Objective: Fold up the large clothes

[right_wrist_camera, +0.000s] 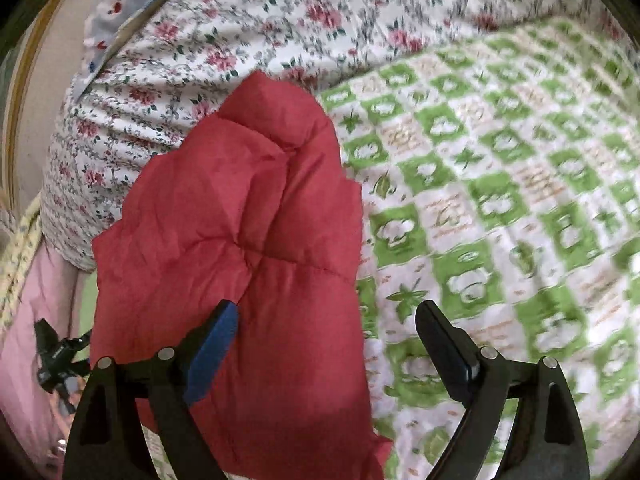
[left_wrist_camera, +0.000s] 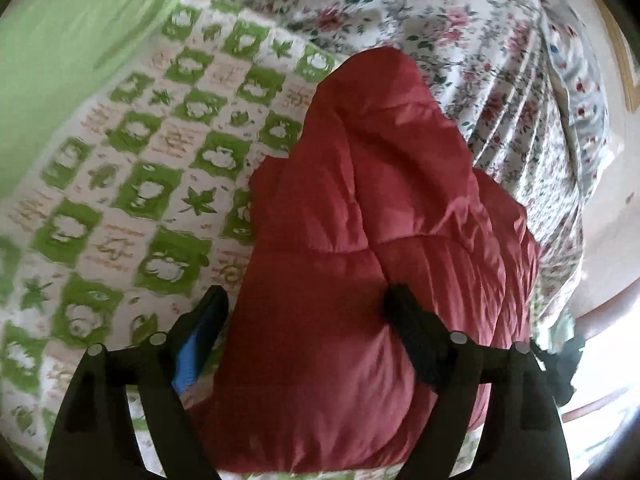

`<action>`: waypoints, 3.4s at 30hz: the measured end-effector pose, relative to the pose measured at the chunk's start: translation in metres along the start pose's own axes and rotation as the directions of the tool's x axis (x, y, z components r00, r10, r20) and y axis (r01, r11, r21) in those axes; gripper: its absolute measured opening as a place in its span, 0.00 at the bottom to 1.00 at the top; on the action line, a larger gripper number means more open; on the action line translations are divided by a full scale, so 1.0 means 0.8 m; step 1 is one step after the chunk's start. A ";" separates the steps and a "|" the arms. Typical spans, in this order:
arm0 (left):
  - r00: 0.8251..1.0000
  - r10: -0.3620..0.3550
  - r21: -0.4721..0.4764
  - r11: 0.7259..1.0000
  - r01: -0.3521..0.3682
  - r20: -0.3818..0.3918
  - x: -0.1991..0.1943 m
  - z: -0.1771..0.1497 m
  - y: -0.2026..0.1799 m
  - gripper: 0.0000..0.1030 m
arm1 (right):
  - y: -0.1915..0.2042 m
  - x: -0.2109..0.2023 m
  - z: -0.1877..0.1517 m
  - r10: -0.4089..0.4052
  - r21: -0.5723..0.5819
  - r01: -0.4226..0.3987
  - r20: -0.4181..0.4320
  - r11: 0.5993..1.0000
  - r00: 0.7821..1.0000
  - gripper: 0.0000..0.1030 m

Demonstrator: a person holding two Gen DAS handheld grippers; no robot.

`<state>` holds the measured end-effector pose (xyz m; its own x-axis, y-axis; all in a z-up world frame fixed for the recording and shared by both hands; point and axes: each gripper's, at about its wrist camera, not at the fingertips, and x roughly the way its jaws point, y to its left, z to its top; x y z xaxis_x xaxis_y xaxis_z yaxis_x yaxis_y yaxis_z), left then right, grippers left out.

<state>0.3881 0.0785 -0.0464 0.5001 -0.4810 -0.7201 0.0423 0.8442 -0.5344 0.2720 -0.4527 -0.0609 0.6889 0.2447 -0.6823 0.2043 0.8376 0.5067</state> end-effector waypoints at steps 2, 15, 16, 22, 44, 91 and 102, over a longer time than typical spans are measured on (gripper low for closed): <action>1.000 -0.017 -0.033 0.999 0.017 -0.014 0.009 0.006 0.004 0.83 | 0.001 0.012 0.002 0.022 0.023 -0.022 -0.017 0.999 1.000 0.89; 0.990 -0.137 -0.003 0.991 0.137 -0.044 0.029 -0.002 -0.019 0.53 | 0.025 0.046 -0.001 0.140 0.072 -0.133 -0.098 0.988 0.985 0.65; 0.990 -0.135 0.010 0.991 0.135 -0.035 0.025 -0.003 -0.023 0.50 | 0.029 0.043 -0.001 0.144 0.070 -0.137 -0.098 0.988 0.985 0.58; 0.988 -0.157 0.045 0.987 0.156 -0.001 -0.011 -0.014 -0.040 0.37 | 0.038 0.010 -0.002 0.173 0.062 -0.168 -0.082 0.984 0.981 0.39; 0.967 -0.253 0.038 0.967 0.253 0.016 -0.182 -0.216 0.035 0.33 | 0.034 -0.154 -0.189 0.316 0.087 -0.308 -0.108 0.947 0.942 0.36; 0.909 0.271 0.108 0.942 -0.318 0.316 -0.241 -0.284 -0.015 0.73 | 0.005 -0.139 -0.230 0.053 0.082 -0.057 0.056 0.995 0.997 0.81; 0.927 0.228 0.336 0.884 -0.325 0.297 -0.213 -0.330 -0.094 0.73 | 0.038 -0.213 -0.256 -0.130 0.017 0.130 0.234 0.991 0.964 0.84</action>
<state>0.0712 0.0344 -0.0005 0.7301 -0.1831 -0.6583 0.1651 0.9822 -0.0901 0.0187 -0.3688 -0.0370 0.7998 0.0127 -0.6001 0.3039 0.8536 0.4231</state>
